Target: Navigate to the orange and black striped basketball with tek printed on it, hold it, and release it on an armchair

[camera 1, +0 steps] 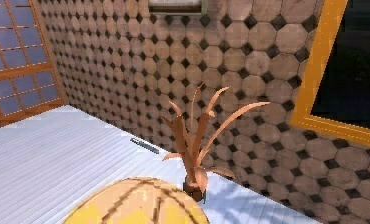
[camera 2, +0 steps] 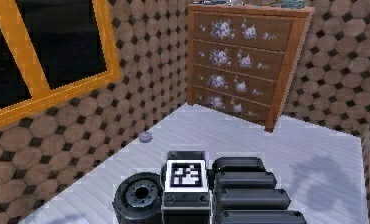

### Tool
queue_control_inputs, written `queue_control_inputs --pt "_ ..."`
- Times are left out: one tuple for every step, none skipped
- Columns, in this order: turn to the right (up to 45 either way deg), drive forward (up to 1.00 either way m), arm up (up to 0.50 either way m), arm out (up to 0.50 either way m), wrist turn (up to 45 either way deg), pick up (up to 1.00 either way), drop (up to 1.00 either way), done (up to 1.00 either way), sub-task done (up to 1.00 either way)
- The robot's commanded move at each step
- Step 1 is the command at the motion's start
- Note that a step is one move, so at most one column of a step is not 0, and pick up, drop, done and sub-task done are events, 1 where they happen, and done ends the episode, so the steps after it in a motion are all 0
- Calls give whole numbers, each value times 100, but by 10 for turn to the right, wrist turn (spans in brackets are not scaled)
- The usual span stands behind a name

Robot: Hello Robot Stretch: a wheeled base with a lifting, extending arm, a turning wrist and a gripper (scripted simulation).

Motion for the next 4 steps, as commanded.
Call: queue_control_inputs --pt "-450 0 0 0 0 0 0 0 0" --pt "-60 0 0 0 0 0 0 0 0" --pt "-30 0 0 0 0 0 0 0 0" --pt "0 100 0 0 0 0 0 0 0"
